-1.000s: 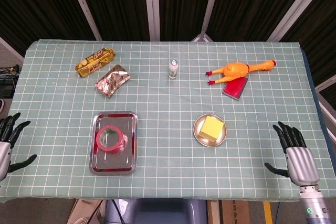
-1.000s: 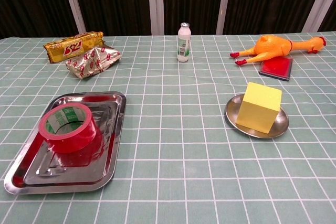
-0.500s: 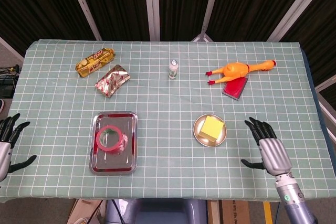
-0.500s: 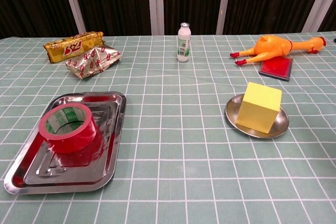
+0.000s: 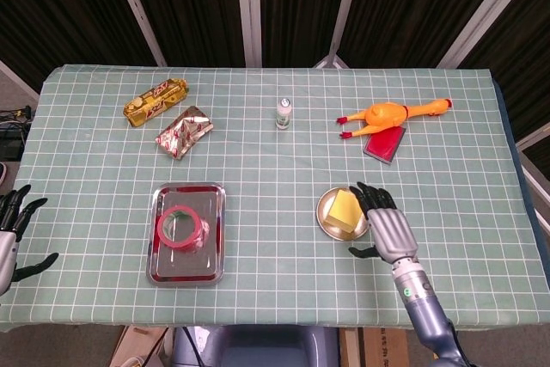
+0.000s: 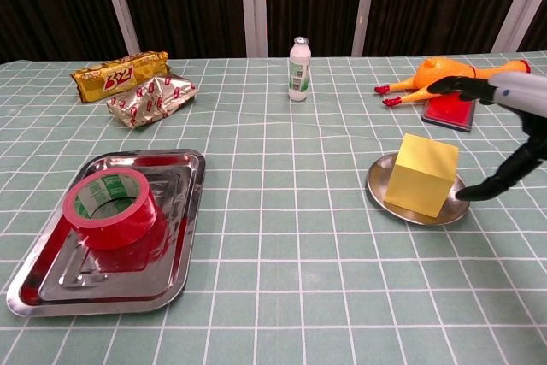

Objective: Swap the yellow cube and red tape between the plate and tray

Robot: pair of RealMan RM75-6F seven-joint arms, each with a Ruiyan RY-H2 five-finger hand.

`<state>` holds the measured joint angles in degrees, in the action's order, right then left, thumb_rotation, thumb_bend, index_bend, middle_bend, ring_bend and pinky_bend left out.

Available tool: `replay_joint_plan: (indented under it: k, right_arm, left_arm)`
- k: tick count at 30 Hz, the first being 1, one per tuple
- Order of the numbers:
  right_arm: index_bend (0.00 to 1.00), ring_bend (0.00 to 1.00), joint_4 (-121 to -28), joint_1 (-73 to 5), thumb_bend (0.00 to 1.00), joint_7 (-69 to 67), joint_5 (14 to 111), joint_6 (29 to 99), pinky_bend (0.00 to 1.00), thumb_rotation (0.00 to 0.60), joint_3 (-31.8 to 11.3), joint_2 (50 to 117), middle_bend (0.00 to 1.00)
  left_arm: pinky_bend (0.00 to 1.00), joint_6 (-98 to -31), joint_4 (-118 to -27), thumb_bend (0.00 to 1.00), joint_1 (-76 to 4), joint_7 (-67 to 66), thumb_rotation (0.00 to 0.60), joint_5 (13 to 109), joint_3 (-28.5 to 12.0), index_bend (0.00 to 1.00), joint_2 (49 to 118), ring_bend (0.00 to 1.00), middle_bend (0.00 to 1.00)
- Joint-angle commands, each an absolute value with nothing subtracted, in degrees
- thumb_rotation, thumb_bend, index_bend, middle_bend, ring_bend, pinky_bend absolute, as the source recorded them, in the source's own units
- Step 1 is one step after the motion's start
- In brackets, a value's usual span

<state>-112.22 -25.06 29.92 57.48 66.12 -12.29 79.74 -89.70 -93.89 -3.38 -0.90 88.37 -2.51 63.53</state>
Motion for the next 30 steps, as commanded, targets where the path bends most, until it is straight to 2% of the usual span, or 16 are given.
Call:
replay_joint_plan:
  k: [1,18,20,24,27,30]
  right_arm:
    - [0.01,0.0,-110.5,-28.4,0.0,32.7,52.3,65.5,0.0,0.6,-14.1,83.5,0.0]
    - [0.01,0.01,-100.8,-35.1,0.0,37.3,42.9,66.3,0.0,0.6,-14.4,90.8,0.0]
    - [0.03,0.05,-99.9,-35.4,0.0,37.7,42.3,66.5,0.0,0.6,-14.4,91.2,0.02]
    - [0.1,0.15,-98.1,-35.9,0.0,37.8,41.6,66.8,0.0,0.6,-14.0,91.8,0.12]
    - [0.19,0.28,-97.5,-36.0,0.0,37.3,41.9,67.3,0.02,0.6,-14.0,92.0,0.25]
    - [0.28,0.45,-97.2,-35.7,0.02,35.5,43.6,68.8,0.11,0.6,-14.5,92.5,0.41]
  left_arm:
    - [0.0,-89.8,-93.9,0.07,-3.3,-0.9,0.6,88.3,-2.6,0.18,63.5,0.0,0.0]
    - [0.0,-89.9,-93.9,0.07,-3.1,-0.6,0.6,87.0,-3.3,0.18,63.4,0.0,0.0]
    - [0.0,-89.9,-94.0,0.07,-3.1,-0.6,0.6,86.8,-3.4,0.18,63.4,0.0,0.0]
    - [0.0,-89.8,-94.2,0.07,-3.1,-0.9,0.6,86.7,-3.4,0.18,63.4,0.0,0.0]
    - [0.0,-89.7,-94.3,0.07,-3.1,-1.1,0.6,86.7,-3.3,0.18,63.5,0.0,0.0]
    - [0.0,-89.5,-94.5,0.07,-3.2,-1.0,0.6,87.0,-3.1,0.18,63.4,0.0,0.0]
